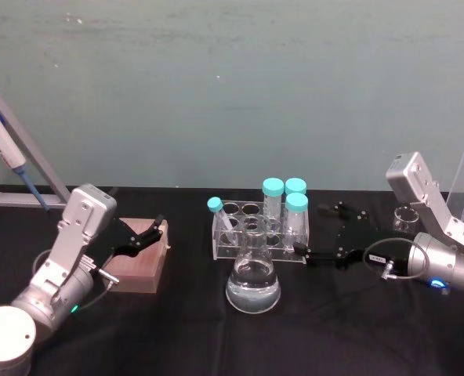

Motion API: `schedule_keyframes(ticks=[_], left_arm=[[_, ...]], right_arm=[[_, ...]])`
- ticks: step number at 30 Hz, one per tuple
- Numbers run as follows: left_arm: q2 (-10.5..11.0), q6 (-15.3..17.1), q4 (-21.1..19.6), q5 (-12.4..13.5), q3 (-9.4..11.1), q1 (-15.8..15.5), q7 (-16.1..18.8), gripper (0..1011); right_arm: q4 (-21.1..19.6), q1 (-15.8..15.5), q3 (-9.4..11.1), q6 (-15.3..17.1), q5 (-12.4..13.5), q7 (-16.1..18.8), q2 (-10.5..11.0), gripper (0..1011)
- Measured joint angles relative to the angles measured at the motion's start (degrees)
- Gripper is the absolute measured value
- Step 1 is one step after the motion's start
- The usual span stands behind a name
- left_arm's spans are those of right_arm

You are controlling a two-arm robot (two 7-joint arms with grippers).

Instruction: Place the experimental apparatus aside using one hand.

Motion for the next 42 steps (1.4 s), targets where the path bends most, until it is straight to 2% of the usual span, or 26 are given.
schedule_keyframes(ticks=[22, 42], left_arm=[[0.0, 0.0, 0.0, 0.0, 0.0, 0.0, 0.0, 1000], [0.0, 0.0, 0.0, 0.0, 0.0, 0.0, 0.0, 1000]], right_arm=[[3.3, 3.13, -4.14, -2.18, 1.98, 2.89, -0.77, 1004], [8.5, 6.31, -6.11, -3.88, 3.5, 5.8, -2.96, 1004]])
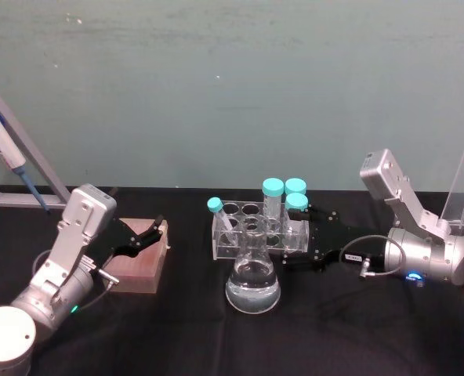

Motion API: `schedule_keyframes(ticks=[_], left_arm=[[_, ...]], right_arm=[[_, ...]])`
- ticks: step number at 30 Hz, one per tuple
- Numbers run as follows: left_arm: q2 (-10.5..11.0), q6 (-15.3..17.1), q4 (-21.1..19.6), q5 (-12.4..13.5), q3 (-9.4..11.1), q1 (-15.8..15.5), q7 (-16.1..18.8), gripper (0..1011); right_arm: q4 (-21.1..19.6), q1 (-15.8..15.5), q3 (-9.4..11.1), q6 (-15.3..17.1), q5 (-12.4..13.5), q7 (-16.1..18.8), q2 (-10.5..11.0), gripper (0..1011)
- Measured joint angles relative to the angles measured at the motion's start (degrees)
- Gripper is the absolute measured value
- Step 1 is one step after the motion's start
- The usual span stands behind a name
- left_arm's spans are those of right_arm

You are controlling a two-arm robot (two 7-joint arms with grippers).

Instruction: Place the experimental apparatus aside using one hand.

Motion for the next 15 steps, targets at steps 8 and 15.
schedule_keyframes(ticks=[8, 15], left_arm=[[0.0, 0.0, 0.0, 0.0, 0.0, 0.0, 0.0, 1000], [0.0, 0.0, 0.0, 0.0, 0.0, 0.0, 0.0, 1000]], right_arm=[[1.15, 0.67, -0.52, -0.49, 0.51, 0.93, -0.57, 1004], [1.7, 1.09, -0.84, -0.89, 0.86, 1.6, -0.99, 1004]])
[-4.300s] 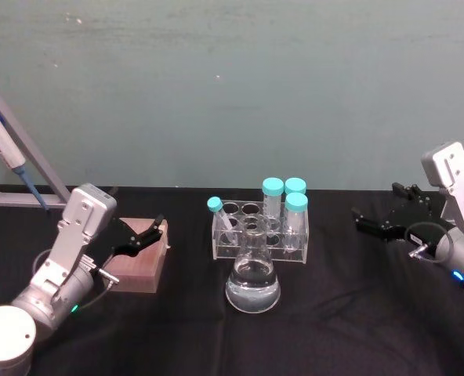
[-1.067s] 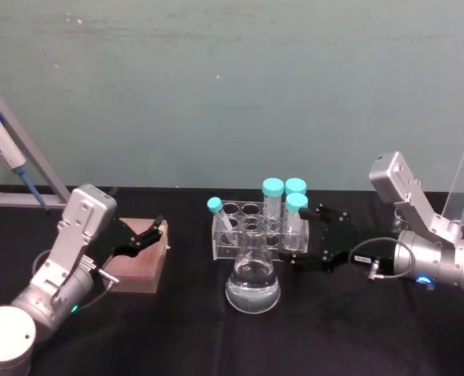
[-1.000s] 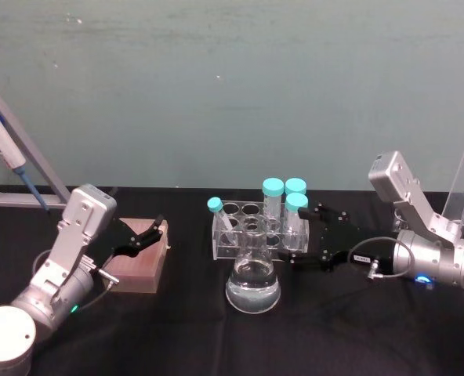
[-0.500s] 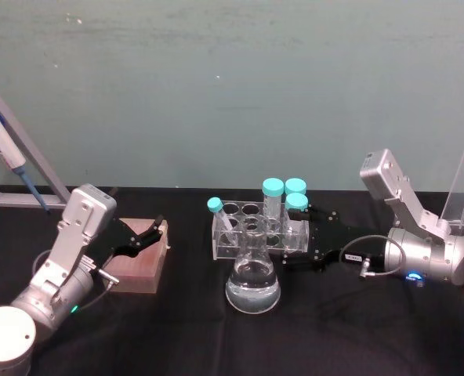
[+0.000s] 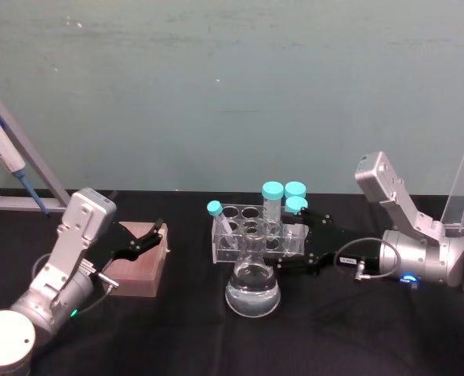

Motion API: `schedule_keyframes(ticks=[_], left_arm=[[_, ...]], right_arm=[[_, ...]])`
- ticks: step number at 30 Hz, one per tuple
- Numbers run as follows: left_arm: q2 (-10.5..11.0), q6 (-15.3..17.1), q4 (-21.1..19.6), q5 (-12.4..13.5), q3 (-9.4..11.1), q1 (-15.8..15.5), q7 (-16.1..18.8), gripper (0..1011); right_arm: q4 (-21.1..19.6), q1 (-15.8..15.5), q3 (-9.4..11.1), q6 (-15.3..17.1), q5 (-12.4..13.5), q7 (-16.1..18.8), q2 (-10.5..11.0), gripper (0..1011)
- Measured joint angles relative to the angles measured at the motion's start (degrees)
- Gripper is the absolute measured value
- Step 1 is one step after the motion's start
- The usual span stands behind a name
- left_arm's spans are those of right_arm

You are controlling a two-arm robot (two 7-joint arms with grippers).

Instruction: Place the experimental apparatus aside using one hand.

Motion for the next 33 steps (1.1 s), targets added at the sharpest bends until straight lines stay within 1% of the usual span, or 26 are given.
schedule_keyframes(ticks=[18, 33], left_arm=[[0.0, 0.0, 0.0, 0.0, 0.0, 0.0, 0.0, 1000], [0.0, 0.0, 0.0, 0.0, 0.0, 0.0, 0.0, 1000]], right_arm=[[1.96, 1.3, -0.95, -1.14, 0.7, 1.99, -1.39, 1004], [4.12, 2.22, -1.14, -1.62, 1.21, 2.68, -2.89, 1004]])
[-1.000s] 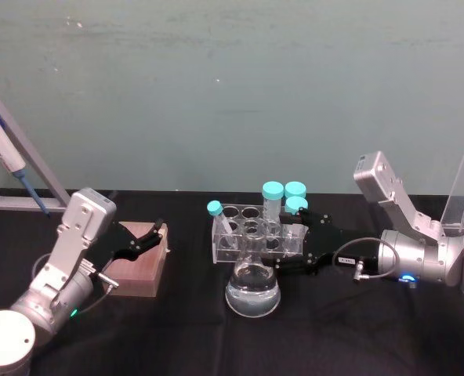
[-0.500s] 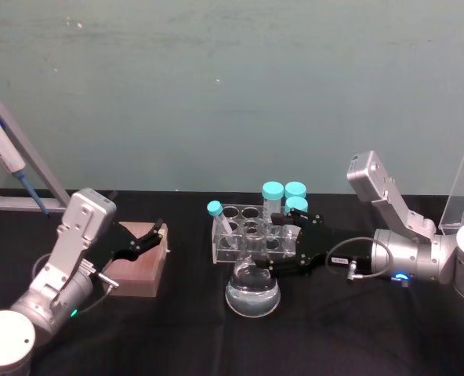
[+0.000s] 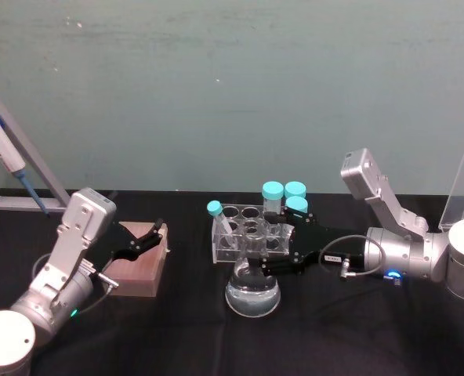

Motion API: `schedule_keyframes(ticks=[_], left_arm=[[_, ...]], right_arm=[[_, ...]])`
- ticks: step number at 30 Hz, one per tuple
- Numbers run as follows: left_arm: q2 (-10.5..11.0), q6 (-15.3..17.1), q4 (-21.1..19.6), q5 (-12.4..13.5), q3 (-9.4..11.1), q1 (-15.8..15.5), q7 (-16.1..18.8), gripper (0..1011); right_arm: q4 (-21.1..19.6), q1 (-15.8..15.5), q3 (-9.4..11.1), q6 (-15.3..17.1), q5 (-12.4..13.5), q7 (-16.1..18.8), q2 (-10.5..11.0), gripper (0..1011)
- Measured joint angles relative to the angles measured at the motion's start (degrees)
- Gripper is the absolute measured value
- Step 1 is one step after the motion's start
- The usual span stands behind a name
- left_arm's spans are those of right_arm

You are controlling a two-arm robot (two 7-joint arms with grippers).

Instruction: Place the experimental apparatus aside using one hand.

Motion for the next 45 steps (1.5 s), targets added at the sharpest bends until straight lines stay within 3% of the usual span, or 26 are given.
schedule_keyframes(ticks=[45], left_arm=[[0.0, 0.0, 0.0, 0.0, 0.0, 0.0, 0.0, 1000]], right_arm=[[8.07, 2.45, 0.48, -0.29, 0.05, 2.04, -4.31, 1004]])
